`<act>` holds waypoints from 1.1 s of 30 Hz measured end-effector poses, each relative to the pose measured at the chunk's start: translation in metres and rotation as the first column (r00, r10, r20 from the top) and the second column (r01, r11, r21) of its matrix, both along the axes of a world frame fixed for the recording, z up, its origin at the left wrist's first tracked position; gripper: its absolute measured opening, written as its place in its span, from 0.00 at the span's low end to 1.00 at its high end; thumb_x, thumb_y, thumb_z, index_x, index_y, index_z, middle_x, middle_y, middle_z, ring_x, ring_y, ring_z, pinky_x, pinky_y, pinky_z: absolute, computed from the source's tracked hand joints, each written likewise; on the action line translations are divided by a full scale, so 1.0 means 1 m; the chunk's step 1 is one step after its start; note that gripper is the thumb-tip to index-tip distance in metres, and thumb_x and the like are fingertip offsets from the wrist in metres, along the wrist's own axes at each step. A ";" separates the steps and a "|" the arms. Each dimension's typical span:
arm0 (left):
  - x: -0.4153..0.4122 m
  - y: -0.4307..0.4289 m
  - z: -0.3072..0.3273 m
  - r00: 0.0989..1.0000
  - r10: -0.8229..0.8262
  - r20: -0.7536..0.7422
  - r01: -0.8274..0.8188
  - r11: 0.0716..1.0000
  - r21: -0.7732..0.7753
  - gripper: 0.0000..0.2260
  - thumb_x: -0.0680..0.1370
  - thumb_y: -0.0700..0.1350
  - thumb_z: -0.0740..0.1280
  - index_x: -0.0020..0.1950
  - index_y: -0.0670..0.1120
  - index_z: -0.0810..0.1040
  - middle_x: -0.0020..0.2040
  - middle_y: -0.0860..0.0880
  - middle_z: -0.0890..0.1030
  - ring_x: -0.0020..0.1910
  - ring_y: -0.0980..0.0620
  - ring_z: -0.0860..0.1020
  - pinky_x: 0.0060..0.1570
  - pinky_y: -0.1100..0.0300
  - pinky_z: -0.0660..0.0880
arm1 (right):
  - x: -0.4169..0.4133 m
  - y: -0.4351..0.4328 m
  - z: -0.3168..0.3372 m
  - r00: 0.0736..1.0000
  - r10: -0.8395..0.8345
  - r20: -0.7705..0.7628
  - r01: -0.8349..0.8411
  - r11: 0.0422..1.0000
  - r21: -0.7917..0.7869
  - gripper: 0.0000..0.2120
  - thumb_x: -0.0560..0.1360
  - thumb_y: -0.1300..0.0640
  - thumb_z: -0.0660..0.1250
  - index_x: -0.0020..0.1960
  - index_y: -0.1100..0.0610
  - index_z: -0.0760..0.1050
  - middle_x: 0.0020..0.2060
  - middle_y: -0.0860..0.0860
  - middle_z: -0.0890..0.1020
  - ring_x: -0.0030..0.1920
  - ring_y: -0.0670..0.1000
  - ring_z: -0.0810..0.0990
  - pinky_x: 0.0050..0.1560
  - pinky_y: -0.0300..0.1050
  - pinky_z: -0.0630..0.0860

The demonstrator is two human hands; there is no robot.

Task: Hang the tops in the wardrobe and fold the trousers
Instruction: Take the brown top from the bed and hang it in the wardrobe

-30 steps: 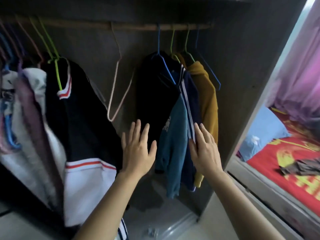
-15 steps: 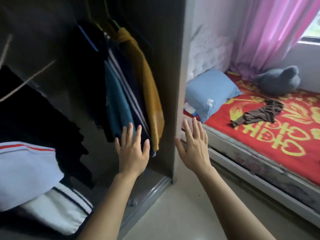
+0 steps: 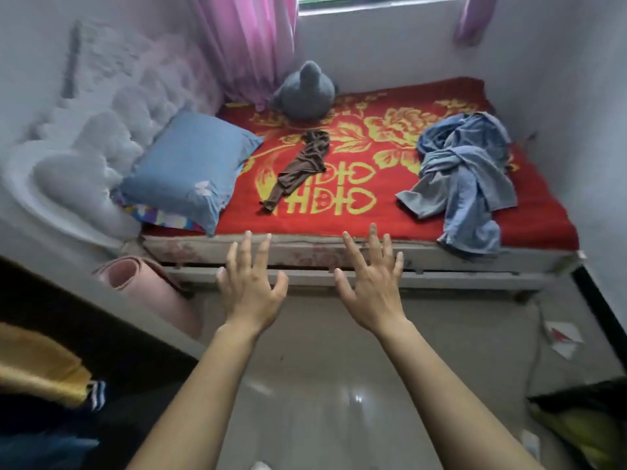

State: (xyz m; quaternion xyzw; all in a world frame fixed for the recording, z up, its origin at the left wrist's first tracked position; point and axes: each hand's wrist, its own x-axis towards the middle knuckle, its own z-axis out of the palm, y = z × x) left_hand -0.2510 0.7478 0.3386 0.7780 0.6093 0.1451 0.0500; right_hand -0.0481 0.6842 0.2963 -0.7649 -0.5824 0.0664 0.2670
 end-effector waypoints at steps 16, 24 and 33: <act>0.052 0.278 -0.036 0.999 -0.026 0.021 0.029 0.993 -0.116 0.32 0.77 0.61 0.58 0.79 0.61 0.48 0.80 0.53 0.40 0.79 0.47 0.39 0.73 0.34 0.45 | 0.069 0.255 -0.016 0.985 -0.020 0.170 0.056 0.976 -0.211 0.32 0.80 0.34 0.52 0.80 0.38 0.46 0.80 0.52 0.36 0.79 0.61 0.34 0.74 0.71 0.38; 0.078 0.426 -0.046 0.996 -0.091 -0.016 0.085 0.973 -0.217 0.31 0.78 0.60 0.57 0.79 0.61 0.48 0.80 0.54 0.42 0.78 0.47 0.38 0.73 0.33 0.44 | 0.094 0.394 -0.015 0.970 0.011 0.243 0.062 0.954 -0.292 0.31 0.80 0.34 0.50 0.80 0.39 0.45 0.80 0.53 0.38 0.79 0.62 0.34 0.74 0.72 0.38; 0.142 0.545 -0.089 0.982 -0.114 -0.153 0.060 0.946 -0.320 0.32 0.79 0.58 0.58 0.79 0.60 0.46 0.81 0.53 0.43 0.78 0.46 0.40 0.73 0.35 0.46 | 0.168 0.532 -0.076 0.988 0.057 0.145 0.013 0.900 -0.436 0.31 0.81 0.35 0.48 0.80 0.38 0.41 0.81 0.54 0.39 0.79 0.63 0.38 0.74 0.72 0.40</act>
